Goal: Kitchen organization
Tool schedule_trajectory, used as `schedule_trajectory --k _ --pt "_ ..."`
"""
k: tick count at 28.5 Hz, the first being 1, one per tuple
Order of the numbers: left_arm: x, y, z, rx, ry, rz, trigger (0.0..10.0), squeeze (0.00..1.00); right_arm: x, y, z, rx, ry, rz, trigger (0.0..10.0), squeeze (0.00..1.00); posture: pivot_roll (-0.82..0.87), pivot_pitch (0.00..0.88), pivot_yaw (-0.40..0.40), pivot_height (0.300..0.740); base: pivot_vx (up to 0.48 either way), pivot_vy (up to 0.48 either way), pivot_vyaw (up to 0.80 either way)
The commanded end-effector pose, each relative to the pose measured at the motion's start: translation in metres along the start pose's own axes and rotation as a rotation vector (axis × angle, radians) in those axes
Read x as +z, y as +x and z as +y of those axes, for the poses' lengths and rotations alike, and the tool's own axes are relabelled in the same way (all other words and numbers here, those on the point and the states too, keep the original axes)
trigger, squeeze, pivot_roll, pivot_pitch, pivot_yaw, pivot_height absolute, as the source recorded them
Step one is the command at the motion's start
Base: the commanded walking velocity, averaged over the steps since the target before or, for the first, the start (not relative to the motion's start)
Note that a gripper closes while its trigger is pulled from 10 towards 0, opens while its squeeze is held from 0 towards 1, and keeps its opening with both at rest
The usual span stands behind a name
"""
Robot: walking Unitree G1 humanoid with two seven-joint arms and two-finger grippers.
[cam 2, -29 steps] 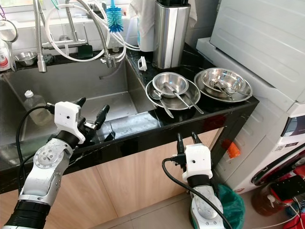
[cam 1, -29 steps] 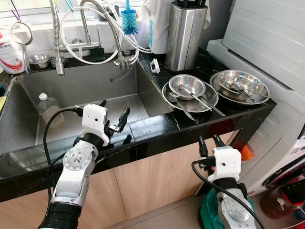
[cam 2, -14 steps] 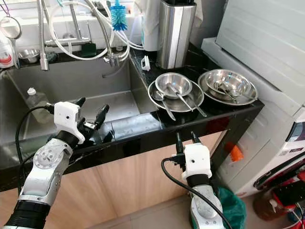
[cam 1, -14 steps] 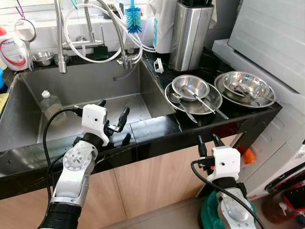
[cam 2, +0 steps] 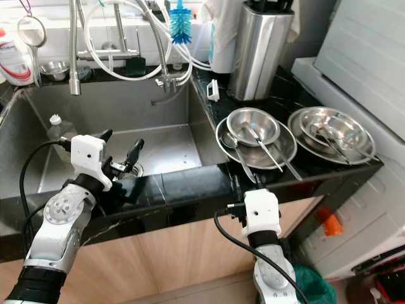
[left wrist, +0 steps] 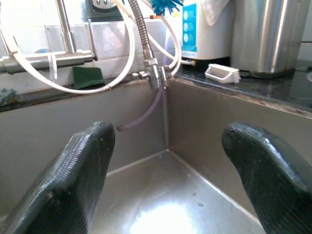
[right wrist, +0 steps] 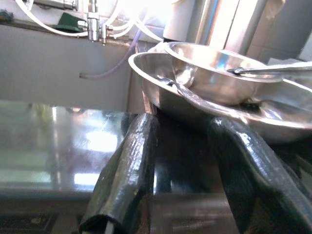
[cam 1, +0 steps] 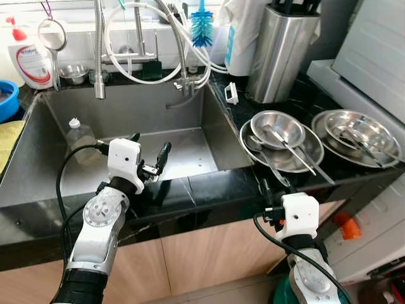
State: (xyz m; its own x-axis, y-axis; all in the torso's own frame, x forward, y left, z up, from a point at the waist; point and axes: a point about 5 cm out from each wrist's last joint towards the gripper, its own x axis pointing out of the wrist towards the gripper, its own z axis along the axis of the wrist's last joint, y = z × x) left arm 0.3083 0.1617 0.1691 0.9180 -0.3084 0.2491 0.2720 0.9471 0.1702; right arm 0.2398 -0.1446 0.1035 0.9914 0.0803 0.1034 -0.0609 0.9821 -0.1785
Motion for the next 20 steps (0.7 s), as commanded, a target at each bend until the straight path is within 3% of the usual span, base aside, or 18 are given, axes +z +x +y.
schedule_trajectory --k 1,20 --pt "0.0041 0.0009 -0.001 -0.002 0.011 -0.016 10.0 0.0 -0.0026 -0.0013 -0.0039 -0.013 -0.001 0.017 10.0 0.0 0.04 0.0 -0.032 0.74 0.281 0.0 0.0" --pt "0.0016 -0.0032 0.0015 0.006 0.014 -0.007 10.0 0.0 -0.0044 -0.0028 -0.0032 0.001 -0.002 0.026 10.0 0.0 0.04 0.0 -0.041 0.74 0.029 0.0 0.0"
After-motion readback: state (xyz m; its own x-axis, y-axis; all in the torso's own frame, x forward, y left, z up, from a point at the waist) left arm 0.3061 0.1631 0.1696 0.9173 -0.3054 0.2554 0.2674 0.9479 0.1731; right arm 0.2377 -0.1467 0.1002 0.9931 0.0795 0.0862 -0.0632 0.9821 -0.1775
